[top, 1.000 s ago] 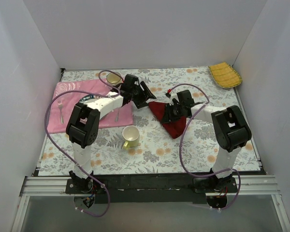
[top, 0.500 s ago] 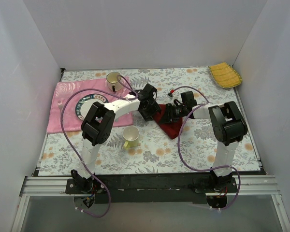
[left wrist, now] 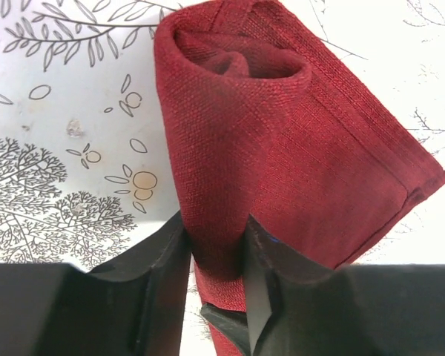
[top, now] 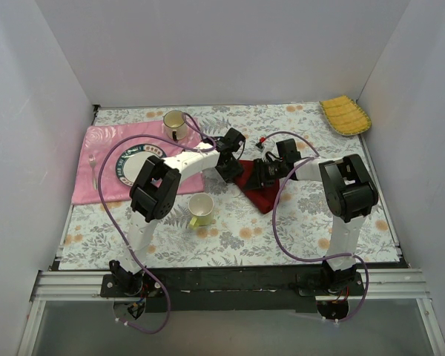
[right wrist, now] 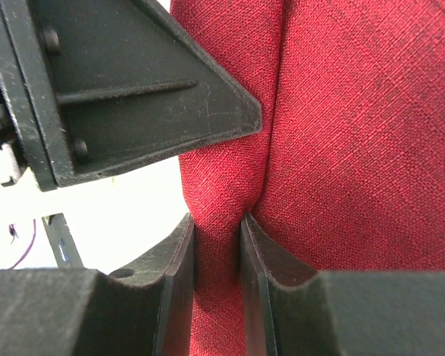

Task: Fold the napkin, place the utensils inside, and roll it up
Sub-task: Roll the napkin with the utensil

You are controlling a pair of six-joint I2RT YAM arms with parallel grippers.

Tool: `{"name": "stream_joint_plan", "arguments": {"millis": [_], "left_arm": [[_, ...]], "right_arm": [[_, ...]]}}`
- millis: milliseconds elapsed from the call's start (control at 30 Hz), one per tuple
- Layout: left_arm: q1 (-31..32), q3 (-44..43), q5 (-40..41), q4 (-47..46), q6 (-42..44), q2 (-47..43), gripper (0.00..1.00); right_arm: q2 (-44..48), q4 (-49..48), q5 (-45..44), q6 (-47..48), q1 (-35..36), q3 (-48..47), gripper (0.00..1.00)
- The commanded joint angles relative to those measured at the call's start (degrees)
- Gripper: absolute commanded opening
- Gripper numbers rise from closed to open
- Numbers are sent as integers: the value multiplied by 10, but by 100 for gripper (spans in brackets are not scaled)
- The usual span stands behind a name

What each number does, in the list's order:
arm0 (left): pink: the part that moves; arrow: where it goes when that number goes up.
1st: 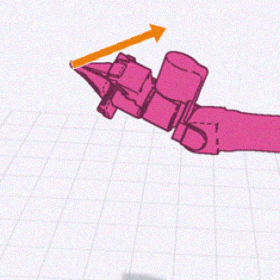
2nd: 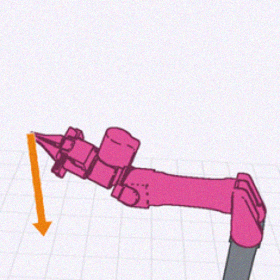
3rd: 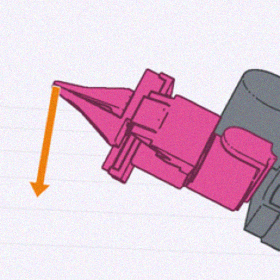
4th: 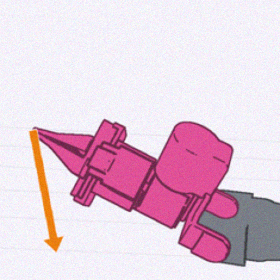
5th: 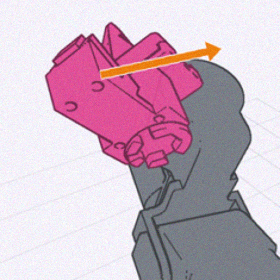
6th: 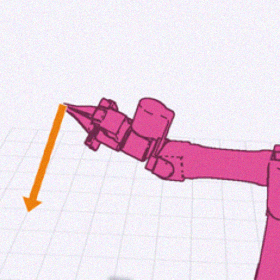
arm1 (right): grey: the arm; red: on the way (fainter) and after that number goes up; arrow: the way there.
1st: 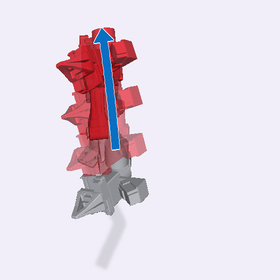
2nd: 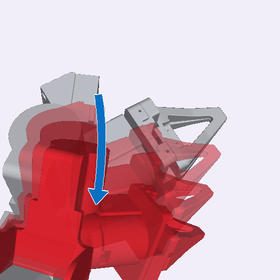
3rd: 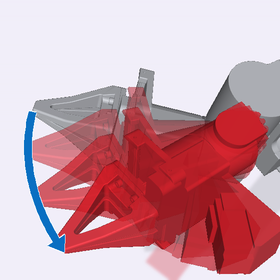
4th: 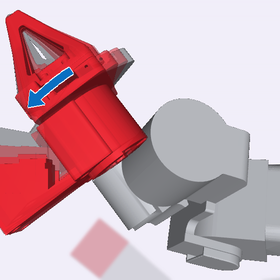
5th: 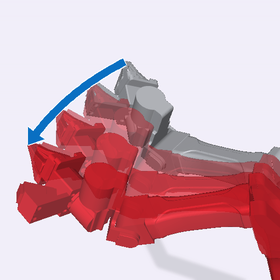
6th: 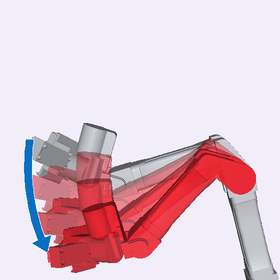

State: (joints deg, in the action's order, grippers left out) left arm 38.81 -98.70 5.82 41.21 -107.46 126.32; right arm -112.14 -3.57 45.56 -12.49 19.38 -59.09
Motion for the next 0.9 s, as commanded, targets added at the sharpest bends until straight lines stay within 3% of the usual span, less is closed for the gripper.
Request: {"name": "stream_joint_plan", "arguments": {"millis": [0, 167, 200, 267, 400, 500, 633, 867], "left_arm": [[1, -5, 40, 26, 2, 20, 27], [4, -4, 35, 35, 1, 16, 23], [4, -4, 34, 35, 0, 15, 23], [4, -3, 24, 38, -2, 15, 23], [4, -3, 8, 39, -8, 14, 23], [4, -2, 7, 40, -8, 10, 23], [4, 3, 0, 40, -13, 7, 23], [4, 13, -10, 37, -21, -2, 23]], "right_arm": [[-25, 108, -63, 62, 12, -12, 19], [19, 176, -133, 86, 33, -37, 36], [27, 187, -170, 90, 46, -41, 44], [51, 220, -220, 99, 62, -56, 52], [103, 243, -395, 101, 124, -54, 70], [138, 226, -513, 92, 171, -33, 78], [152, 176, -610, 68, 217, -4, 81], [123, 93, -658, 55, 261, 5, 81]]}}
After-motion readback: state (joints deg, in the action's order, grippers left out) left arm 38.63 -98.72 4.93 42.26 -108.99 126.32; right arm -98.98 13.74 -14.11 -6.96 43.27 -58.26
